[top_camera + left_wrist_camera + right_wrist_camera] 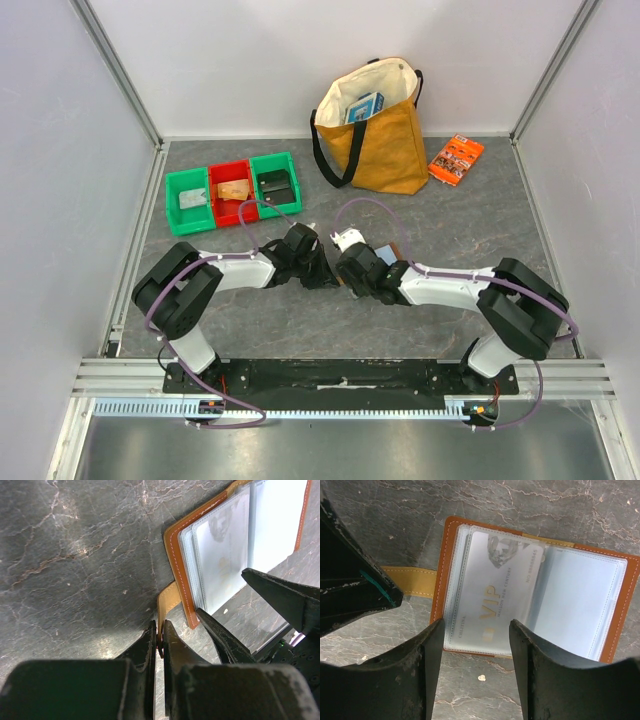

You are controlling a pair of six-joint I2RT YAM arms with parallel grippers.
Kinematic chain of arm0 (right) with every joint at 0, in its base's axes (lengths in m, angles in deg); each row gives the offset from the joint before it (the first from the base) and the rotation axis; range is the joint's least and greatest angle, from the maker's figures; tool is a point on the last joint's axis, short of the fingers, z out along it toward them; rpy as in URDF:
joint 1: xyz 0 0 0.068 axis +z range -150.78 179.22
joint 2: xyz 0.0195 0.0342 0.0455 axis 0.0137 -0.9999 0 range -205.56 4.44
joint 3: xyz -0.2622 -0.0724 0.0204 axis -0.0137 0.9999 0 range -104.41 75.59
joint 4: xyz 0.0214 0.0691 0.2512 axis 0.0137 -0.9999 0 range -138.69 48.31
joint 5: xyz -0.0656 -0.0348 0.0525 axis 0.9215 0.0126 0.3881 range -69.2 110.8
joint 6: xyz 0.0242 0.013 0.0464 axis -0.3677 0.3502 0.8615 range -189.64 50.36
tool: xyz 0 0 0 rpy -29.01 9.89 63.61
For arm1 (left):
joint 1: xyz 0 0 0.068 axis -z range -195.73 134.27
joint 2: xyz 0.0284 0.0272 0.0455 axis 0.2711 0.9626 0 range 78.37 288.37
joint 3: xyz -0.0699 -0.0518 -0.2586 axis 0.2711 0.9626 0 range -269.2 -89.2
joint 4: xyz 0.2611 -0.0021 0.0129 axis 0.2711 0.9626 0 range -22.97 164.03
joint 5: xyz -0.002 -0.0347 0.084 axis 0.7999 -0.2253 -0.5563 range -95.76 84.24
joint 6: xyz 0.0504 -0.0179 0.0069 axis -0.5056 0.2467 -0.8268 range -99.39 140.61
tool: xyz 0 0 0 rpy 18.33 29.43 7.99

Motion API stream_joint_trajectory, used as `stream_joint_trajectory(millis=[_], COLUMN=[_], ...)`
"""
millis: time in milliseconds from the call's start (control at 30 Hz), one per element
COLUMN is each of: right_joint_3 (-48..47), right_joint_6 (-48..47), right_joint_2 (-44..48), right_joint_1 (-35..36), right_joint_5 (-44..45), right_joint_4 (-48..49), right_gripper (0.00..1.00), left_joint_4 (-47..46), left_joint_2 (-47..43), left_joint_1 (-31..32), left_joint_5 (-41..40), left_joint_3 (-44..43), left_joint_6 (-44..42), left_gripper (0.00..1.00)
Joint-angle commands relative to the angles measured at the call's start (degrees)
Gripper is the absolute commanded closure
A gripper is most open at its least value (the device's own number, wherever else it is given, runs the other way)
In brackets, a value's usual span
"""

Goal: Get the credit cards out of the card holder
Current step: Remove the credit card from the card holder.

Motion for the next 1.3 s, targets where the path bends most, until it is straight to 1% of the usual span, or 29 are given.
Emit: stream_joint_trajectory(millis=[0, 300, 500, 633, 1000, 1033, 1267], right_joint_3=[-2.22, -2.75, -3.19, -3.54, -7.58, -8.02, -10.04], right_joint_6=[-0.19, 0.6, 0.78, 0.6, -0.36, -0.54, -1.94], right_joint_2=[-1.04, 0.72, 1.33, 1.86, 1.08, 0.81, -0.42], right_joint_1=[-0.24, -0.85, -1.47, -1.64, -2.61, -2.7, -3.4], right_joint_5=[0.1, 1.68, 1.42, 0.98, -1.39, -1.22, 1.77], right_joint_4=[-0.58, -2.34, -3.48, -3.75, -4.45, -4.62, -5.15], right_gripper=[0.38, 0.39, 0.47, 0.49, 0.49, 0.49, 0.49], left_joint_4=[-0.56, 0.5, 0.94, 1.64, 2.78, 4.35, 5.16], left_joint_2=[-1.5, -3.16, -4.92, -5.8, -8.7, -8.97, -11.34], left_joint_1=[-0.01, -0.01, 0.07, -0.01, 0.07, -0.01, 0.08], left_joint_5=[-0.12, -0.2, -0.03, 0.5, 1.29, 1.38, 1.91], left_joint_3=[0.11, 1.86, 3.88, 4.5, 5.99, 6.17, 7.14], left_joint_6=[0.46, -0.16, -0.25, -0.86, -2.53, -2.62, -2.97], left_gripper=[0.98, 0.98, 0.98, 0.98, 0.98, 0.98, 0.98])
